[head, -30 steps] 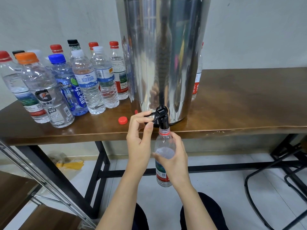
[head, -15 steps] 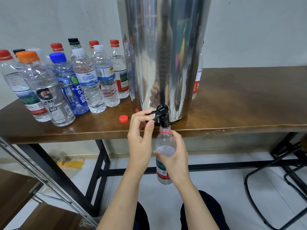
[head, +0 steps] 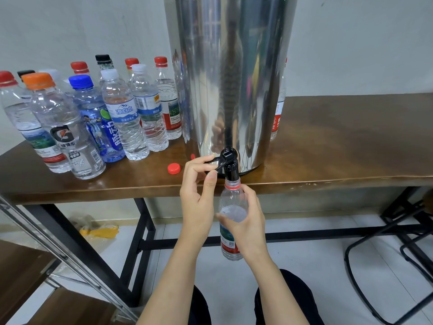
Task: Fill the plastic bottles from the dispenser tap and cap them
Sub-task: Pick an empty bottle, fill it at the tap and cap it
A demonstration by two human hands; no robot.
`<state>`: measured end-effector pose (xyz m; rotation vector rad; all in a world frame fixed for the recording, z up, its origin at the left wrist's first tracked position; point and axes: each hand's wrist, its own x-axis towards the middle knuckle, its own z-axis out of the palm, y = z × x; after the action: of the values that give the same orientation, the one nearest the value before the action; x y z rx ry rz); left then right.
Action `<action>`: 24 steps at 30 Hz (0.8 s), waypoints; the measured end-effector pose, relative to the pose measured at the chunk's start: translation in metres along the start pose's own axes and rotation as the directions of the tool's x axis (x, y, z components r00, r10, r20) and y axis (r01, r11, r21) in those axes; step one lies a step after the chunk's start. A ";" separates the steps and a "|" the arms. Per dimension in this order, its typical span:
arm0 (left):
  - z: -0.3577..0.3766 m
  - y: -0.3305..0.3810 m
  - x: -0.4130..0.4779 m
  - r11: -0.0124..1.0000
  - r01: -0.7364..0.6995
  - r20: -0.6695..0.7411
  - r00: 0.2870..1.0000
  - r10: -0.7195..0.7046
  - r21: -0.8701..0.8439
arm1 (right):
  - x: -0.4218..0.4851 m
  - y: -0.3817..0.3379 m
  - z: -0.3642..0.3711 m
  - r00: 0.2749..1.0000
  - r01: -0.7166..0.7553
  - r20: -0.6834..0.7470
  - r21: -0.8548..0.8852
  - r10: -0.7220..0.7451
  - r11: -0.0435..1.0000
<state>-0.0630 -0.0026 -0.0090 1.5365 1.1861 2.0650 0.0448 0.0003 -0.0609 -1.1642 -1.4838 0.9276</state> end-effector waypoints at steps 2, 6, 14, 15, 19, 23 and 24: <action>0.000 0.000 0.000 1.000 -0.002 -0.002 1.000 0.002 0.002 | 0.000 0.000 0.000 1.000 0.002 0.000 -0.003 -0.002 1.000; 0.001 -0.001 0.000 1.000 0.008 -0.005 1.000 -0.009 -0.007 | 0.000 0.001 -0.001 1.000 0.004 0.008 0.000 -0.004 1.000; 0.000 -0.001 0.000 1.000 0.006 -0.003 1.000 -0.006 -0.005 | 0.000 0.001 -0.001 1.000 0.006 0.007 0.001 -0.006 1.000; 0.000 -0.001 0.000 1.000 0.005 -0.003 1.000 -0.005 -0.006 | 0.000 0.002 -0.001 1.000 0.005 0.007 0.002 -0.005 1.000; 0.000 0.000 0.000 1.000 -0.005 -0.003 1.000 0.005 0.000 | 0.000 0.002 -0.001 1.000 0.005 0.010 -0.001 -0.005 1.000; 0.000 -0.001 0.000 1.000 -0.004 -0.006 1.000 0.004 -0.002 | 0.000 0.003 0.000 1.000 0.001 0.009 -0.006 0.000 1.000; 0.000 -0.001 0.000 1.000 -0.004 -0.004 1.000 0.004 -0.001 | 0.001 0.003 0.000 1.000 -0.001 0.009 -0.005 0.001 1.000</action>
<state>-0.0630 -0.0019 -0.0096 1.5357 1.1850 2.0720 0.0455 0.0019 -0.0639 -1.1662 -1.4940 0.9317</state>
